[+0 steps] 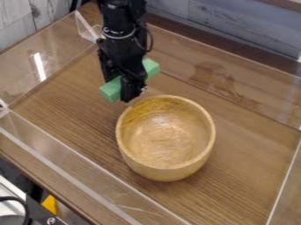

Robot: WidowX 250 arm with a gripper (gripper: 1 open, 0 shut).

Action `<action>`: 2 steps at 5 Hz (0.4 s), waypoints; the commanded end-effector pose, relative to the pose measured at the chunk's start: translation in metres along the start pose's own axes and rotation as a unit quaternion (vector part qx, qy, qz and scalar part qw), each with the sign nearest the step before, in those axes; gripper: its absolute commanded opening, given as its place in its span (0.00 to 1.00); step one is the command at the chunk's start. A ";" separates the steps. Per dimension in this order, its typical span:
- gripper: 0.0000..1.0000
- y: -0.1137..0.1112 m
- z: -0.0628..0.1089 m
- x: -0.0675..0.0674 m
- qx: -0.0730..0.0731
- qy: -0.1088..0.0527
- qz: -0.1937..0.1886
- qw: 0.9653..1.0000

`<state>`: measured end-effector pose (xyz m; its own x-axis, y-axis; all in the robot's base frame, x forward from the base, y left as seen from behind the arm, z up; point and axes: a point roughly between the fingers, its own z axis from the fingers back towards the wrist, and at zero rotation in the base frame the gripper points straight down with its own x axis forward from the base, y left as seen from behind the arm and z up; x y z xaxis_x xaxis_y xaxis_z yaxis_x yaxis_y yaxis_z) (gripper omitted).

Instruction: Remove the green block from inside the brown bowl and put it on the table

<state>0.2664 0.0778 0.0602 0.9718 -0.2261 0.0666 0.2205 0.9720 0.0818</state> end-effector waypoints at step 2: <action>0.00 0.013 0.018 0.019 0.006 -0.017 -0.008 1.000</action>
<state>0.2768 0.0800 0.0683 0.9665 -0.2514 0.0526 0.2476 0.9664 0.0696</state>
